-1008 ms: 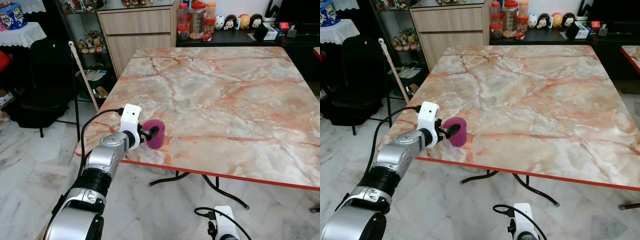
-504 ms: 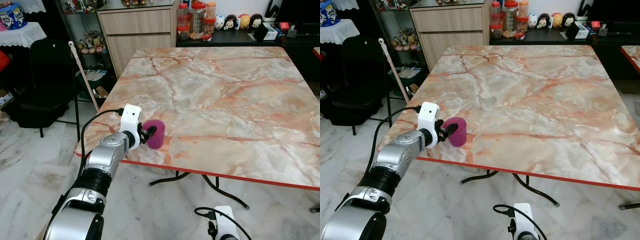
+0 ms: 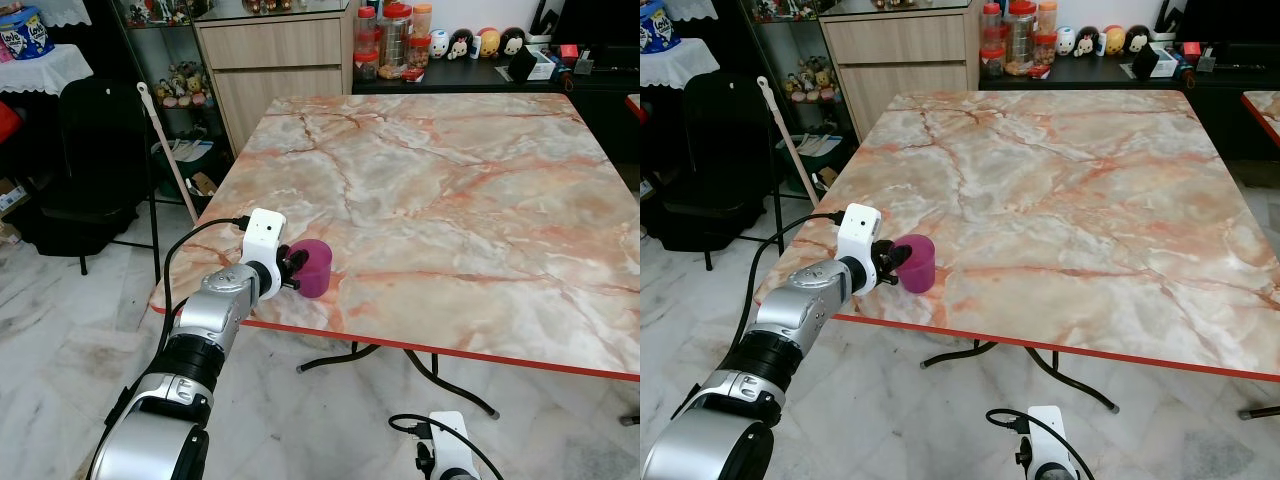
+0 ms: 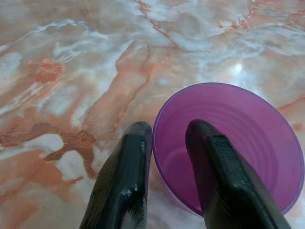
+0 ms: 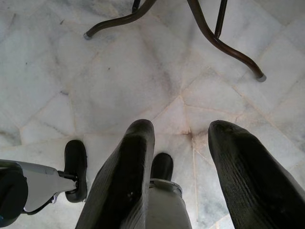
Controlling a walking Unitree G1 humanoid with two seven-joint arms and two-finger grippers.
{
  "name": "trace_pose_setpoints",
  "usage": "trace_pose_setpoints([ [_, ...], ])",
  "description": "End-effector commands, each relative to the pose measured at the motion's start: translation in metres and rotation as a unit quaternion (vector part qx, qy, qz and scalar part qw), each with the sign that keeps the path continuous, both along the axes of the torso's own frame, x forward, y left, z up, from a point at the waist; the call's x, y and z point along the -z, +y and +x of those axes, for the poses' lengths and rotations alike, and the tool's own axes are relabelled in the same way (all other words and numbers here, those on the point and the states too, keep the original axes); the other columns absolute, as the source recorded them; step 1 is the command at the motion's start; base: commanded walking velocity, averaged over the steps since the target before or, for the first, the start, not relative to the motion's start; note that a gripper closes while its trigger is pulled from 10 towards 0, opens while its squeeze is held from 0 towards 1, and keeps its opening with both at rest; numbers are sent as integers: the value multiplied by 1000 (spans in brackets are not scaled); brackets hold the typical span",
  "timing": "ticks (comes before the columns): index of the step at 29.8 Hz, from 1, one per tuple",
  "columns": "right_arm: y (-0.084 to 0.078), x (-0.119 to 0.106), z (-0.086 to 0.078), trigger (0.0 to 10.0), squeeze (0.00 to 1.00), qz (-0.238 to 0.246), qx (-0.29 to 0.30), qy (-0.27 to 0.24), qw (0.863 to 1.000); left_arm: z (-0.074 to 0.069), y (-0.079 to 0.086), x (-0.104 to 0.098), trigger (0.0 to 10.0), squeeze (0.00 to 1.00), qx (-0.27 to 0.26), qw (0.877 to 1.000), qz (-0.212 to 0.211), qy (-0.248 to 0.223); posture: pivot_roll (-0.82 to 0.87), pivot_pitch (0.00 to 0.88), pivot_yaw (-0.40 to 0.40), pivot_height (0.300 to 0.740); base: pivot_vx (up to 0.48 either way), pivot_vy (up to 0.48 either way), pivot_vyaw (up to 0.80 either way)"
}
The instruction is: Setting the table
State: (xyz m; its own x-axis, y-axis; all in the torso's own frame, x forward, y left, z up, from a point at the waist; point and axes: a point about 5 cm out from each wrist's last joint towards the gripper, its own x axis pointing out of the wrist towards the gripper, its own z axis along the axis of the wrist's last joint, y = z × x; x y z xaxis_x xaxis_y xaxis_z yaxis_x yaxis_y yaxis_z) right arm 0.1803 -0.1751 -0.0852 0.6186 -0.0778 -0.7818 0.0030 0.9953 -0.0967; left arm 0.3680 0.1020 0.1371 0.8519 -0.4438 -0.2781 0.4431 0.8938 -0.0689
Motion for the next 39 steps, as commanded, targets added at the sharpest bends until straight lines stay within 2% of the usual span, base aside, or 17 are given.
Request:
trace_pose_setpoints([
  [1, 2, -1, 3, 10000, 0, 4, 7, -1, 1000, 3, -1, -5, 0, 0, 9, 1000, 20, -10, 47, 3, 108, 740, 0, 0, 0],
  [13, 1, -1, 4, 10000, 0, 5, 16, -2, 1000, 2, -4, -4, 0, 0, 16, 1000, 20, -10, 43, 13, 113, 740, 0, 0, 0],
  [17, 1, -1, 3, 10000, 0, 6, 17, -1, 1000, 3, -2, -8, 0, 0, 0, 1000, -2, -27, 41, 12, 113, 740, 0, 0, 0],
  [20, 0, -1, 2, 10000, 0, 5, 16, 0, 1000, 2, -1, -10, 0, 0, -10, 999, -32, -36, 41, 9, 112, 740, 0, 0, 0],
  [21, 0, 0, 1, 10000, 0, 5, 17, 1, 1000, 2, 0, -12, 0, 0, -17, 997, -53, -50, 41, 8, 113, 740, 0, 0, 0],
  [23, 0, 0, 1, 10000, 0, 5, 17, 2, 1000, 1, 0, -13, 0, 0, -19, 997, -59, -53, 41, 8, 113, 740, 0, 0, 0],
  [24, -1, 0, 1, 10000, 0, 4, 16, 2, 1000, 0, 2, -14, 1686, 0, -31, 995, -73, -66, 41, 6, 112, 740, 0, 0, 0],
  [25, -1, 0, 0, 10000, 0, 4, 17, 3, 1000, -2, 7, -13, 10000, 0, -61, 988, -115, -80, 41, 3, 111, 740, 0, 0, 0],
  [26, -1, 0, 0, 10000, 0, 4, 17, 3, 1000, -2, 7, -13, 10000, 0, -61, 988, -115, -80, 41, 3, 111, 740, 0, 0, 0],
  [28, -1, 0, 0, 10000, 0, 4, 16, 3, 1000, -6, 16, -8, 10000, 0, -105, 978, -157, -89, 41, 0, 109, 740, 0, 0, 0],
  [29, -1, 0, 0, 10000, 0, 4, 16, 3, 1000, -6, 16, -8, 10000, 0, -105, 978, -157, -89, 41, 0, 109, 740, 0, 0, 0],
  [31, -2, 0, 1, 10000, 0, 3, 13, 2, 1000, -17, 30, 10, 10000, 0, -170, 968, -157, -99, 46, 0, 103, 740, 0, 0, 0],
  [33, -2, -1, 1, 10000, 0, 3, 11, 2, 1000, -22, 34, 14, 10000, 0, -190, 962, -158, -114, 45, 0, 101, 740, 0, 0, 0],
  [35, -3, -1, 2, 10000, 0, 3, 10, 0, 1000, -27, 40, 13, 10000, 0, -232, 945, -182, -138, 44, 0, 96, 740, 0, 0, 0],
  [39, -5, -3, 5, 10000, 0, 3, 10, -5, 1000, -31, 41, 10, 10000, 0, -273, 925, -209, -163, 45, 0, 84, 740, 0, 0, 0],
])
